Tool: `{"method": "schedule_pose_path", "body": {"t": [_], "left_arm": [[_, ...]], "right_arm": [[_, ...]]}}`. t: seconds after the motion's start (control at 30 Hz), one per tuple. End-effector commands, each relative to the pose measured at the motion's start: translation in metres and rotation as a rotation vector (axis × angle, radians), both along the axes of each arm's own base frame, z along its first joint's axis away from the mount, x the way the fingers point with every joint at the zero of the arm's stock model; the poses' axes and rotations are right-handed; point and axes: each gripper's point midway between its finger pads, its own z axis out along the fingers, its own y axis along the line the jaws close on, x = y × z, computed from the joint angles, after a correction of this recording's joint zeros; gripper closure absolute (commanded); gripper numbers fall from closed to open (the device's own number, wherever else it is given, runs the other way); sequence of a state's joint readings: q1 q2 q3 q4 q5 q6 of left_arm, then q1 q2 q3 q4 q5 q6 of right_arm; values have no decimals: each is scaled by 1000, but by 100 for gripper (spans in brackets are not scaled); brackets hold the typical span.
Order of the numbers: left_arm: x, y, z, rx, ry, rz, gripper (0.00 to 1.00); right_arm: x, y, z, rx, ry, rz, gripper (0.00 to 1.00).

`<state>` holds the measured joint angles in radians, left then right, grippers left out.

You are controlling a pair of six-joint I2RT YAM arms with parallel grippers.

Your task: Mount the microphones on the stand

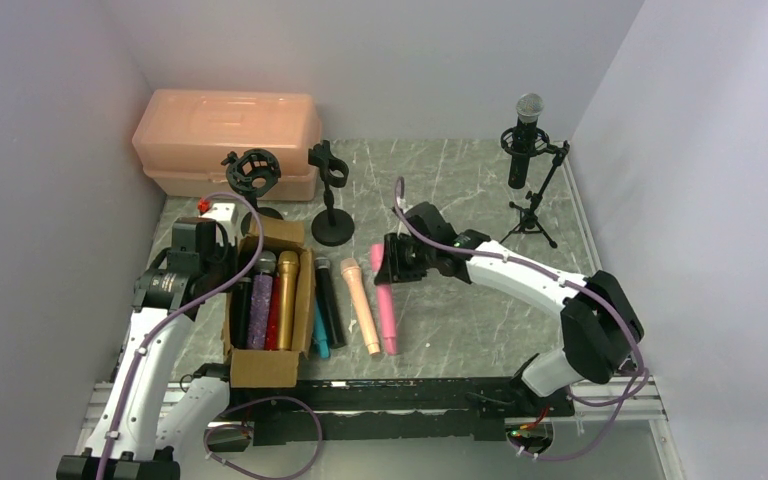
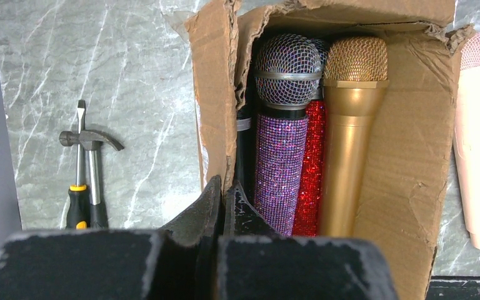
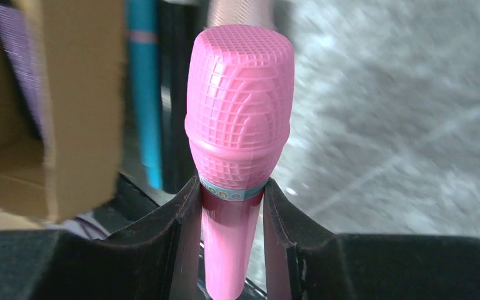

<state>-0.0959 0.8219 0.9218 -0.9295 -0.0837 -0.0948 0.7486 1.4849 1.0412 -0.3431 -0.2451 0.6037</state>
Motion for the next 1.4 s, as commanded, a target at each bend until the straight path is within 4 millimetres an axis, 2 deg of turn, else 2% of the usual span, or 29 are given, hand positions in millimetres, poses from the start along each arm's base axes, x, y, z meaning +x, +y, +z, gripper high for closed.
{"method": "schedule_pose_path", "body": {"t": [0.0,0.07,0.2,0.3,0.37,0.5,0.63,0.7,0.8,0.87,1.0,1.07,1.17,1.23,1.3,1.37], "left_arm": [[20,-10,23,-51,-124,-16,100],[20,-12,23,-59,-125,-27,100],[25,-13,32,-56,-150,-34,100],[25,-17,33,-73,-141,-48,100],[24,-17,31,-77,-133,-46,100],[24,-17,31,-75,-142,-49,100],[24,-17,30,-82,-138,-42,100],[23,-19,29,-95,-130,-43,100],[23,-21,28,-107,-127,-45,100],[23,-22,28,-111,-130,-44,100],[22,-24,28,-116,-130,-55,100],[21,-24,27,-115,-127,-56,100],[21,-21,27,-108,-136,-47,100],[21,-21,28,-107,-142,-44,100],[22,-21,30,-110,-145,-43,100],[22,-23,32,-116,-145,-46,100]], "right_arm": [[1,-28,-26,-91,-9,-35,100],[2,-28,-42,-112,12,-35,100],[14,-19,-60,-132,34,-24,98],[24,-12,-73,-154,55,-21,92],[30,-7,-76,-156,58,-23,84],[36,2,-75,-132,71,-27,60],[39,13,-57,-73,65,-22,50],[40,16,-40,-43,50,-26,46],[47,16,-8,-24,1,-83,44],[47,20,22,12,-54,-125,44],[30,48,70,69,-139,-141,44],[20,69,92,100,-172,-114,44],[2,104,108,128,-195,-50,44],[-7,128,110,132,-196,-5,44],[-15,150,105,127,-188,40,44],[-19,172,91,103,-179,75,44]]}}
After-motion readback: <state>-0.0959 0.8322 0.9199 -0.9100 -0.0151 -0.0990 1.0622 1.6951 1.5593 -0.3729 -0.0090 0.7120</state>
